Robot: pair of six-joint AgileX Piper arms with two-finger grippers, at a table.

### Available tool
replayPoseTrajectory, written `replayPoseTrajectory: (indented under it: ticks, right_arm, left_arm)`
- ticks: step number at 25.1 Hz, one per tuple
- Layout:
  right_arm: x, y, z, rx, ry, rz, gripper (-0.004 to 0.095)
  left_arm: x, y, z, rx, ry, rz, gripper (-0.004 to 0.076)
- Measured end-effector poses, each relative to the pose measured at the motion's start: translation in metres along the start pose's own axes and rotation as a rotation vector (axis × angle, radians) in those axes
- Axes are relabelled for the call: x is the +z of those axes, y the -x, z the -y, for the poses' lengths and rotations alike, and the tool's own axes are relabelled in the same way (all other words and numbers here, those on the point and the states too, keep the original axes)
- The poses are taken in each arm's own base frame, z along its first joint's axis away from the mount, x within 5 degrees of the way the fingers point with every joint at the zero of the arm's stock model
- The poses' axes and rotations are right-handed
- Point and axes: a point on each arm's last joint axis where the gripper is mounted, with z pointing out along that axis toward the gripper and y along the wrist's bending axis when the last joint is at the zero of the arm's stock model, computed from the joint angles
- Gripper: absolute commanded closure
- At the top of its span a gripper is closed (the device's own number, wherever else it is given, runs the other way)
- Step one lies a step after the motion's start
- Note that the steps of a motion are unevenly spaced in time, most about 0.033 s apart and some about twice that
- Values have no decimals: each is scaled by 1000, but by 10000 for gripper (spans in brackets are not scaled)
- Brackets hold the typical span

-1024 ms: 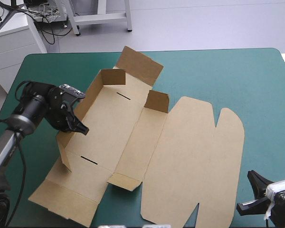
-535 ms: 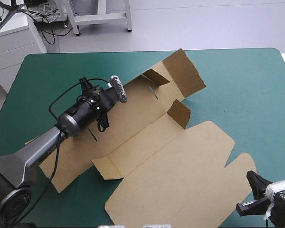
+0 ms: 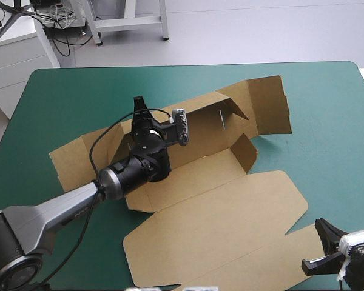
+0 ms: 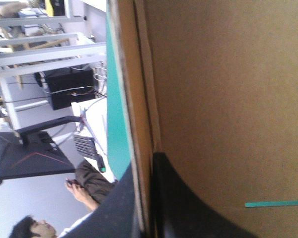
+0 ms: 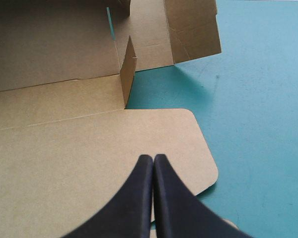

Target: Fold the box

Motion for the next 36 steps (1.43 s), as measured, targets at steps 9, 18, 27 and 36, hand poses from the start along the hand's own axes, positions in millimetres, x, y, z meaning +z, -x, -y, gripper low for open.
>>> replayPoseTrajectory:
  ticks: [9,18,27,36]
  right_arm:
    - [0,0,0,2,2,-3,928]
    - [0,0,0,1,1,-3,928]
    - [0,0,0,2,0,-3,900]
    - [0,0,0,-1,0,-3,362]
  left_arm:
    - [-44,2,46,121,241,264,734]
    - [-59,-19,53,189,289,349,734]
    - [-62,-12,55,240,290,436,734]
    - [-53,-8,62,270,298,396,734]
